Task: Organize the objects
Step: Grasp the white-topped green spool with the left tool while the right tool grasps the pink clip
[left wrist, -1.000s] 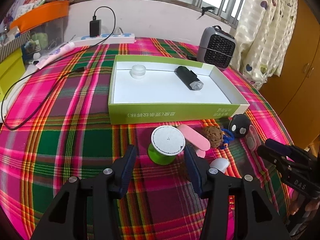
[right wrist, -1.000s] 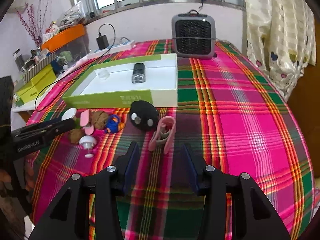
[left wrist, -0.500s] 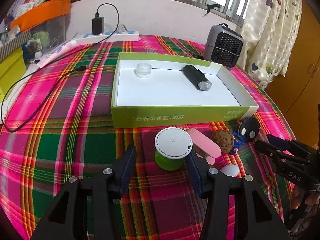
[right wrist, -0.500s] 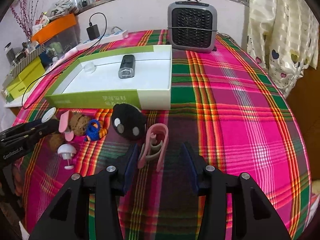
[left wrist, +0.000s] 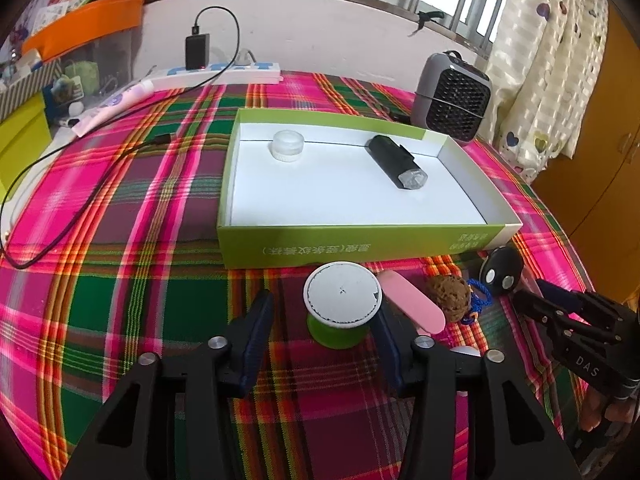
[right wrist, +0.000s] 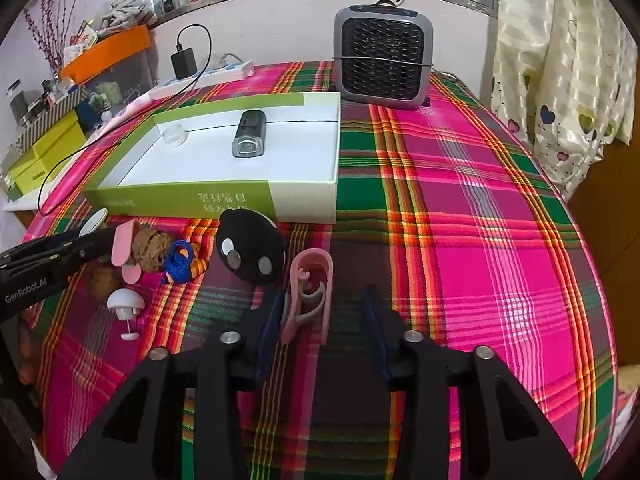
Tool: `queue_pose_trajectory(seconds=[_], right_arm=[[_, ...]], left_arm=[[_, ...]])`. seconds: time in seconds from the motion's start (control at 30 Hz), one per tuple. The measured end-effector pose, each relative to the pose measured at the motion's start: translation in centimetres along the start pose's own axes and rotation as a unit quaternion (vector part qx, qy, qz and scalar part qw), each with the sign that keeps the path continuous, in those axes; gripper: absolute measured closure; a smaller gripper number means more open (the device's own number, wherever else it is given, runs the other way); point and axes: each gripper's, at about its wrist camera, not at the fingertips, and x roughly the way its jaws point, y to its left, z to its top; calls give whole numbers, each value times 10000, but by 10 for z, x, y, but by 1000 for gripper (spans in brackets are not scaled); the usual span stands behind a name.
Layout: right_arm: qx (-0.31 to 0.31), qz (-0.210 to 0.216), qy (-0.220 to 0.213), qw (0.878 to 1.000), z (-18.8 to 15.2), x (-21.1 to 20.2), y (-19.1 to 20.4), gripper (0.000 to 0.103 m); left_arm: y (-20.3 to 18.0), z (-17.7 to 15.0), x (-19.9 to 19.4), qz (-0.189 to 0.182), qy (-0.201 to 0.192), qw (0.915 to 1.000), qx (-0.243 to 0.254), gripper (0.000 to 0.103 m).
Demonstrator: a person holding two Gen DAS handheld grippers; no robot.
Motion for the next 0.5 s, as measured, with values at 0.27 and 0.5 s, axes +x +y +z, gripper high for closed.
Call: queue_pose_trajectory(seconds=[0.27, 0.5], right_arm=[[-7, 11, -7, 10000, 0, 0, 1, 78], [-70, 41, -10, 10000, 0, -1, 3, 78]], left_arm=[[1, -1, -1, -23, -30, 10000, -47, 76], [2, -1, -4, -69, -100, 9999, -68, 86]])
